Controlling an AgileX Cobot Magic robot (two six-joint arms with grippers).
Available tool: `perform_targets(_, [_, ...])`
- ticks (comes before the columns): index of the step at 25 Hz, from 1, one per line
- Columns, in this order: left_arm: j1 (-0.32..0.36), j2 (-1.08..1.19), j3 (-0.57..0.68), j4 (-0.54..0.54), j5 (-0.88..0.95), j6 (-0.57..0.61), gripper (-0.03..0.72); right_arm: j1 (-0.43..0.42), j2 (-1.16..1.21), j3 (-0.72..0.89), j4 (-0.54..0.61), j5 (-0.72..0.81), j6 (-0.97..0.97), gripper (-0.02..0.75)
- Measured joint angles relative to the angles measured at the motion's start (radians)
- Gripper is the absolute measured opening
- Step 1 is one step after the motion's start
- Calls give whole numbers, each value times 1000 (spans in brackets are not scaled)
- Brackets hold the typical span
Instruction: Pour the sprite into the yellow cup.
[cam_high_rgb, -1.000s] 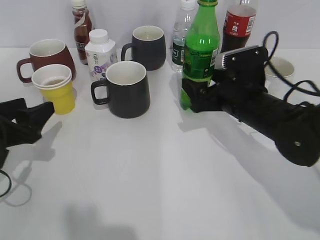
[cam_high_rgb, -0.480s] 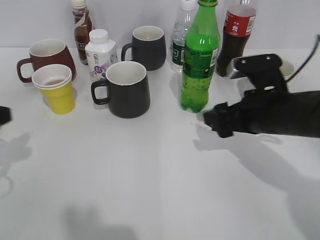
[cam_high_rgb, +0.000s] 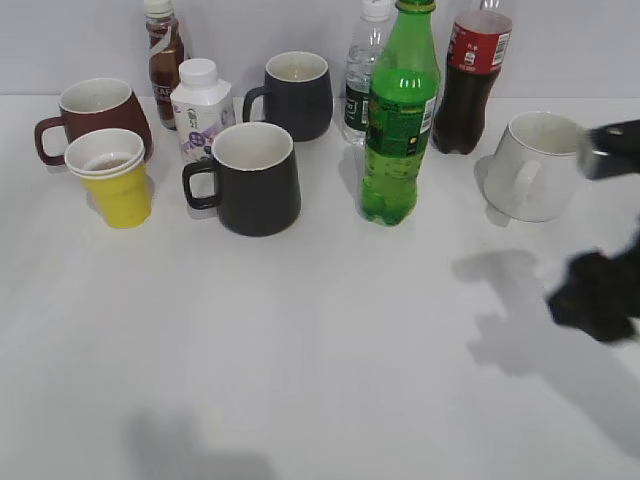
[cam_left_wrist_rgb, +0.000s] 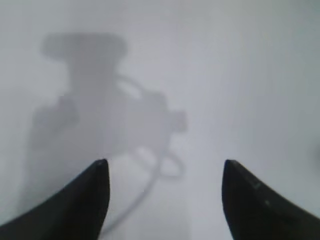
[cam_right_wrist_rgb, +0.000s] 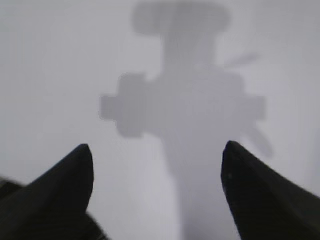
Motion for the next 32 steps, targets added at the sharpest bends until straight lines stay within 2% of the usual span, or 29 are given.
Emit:
perform_targets(4, [-3,-109,14,-48,106,157,535,0,-194,0,162,214,-178,592])
perform_targets(9, [-6,-272,78,-73,115,219,533,0,-465,22,214,386,-232,592])
perform_targets(11, [-6,-345,89,-73,66,225,533,0,-563,51,217,426,-236,591])
perform_targets(14, [-6,-421,116,-75,-9,230,533,0,-729,86,218,461,-237,591])
perform_targets(22, [-6,-457,131,-107,-29,304,533,0,-1071,132,168,474,-259,590])
perform_targets(27, [-6,-458,131,-107,-32,315,533,0,-1095,136,162,472,-367,589])
perform_targets(32, [-6,-458,131,-104,-32,365,533,0,-1095,137,168,472,-393,589])
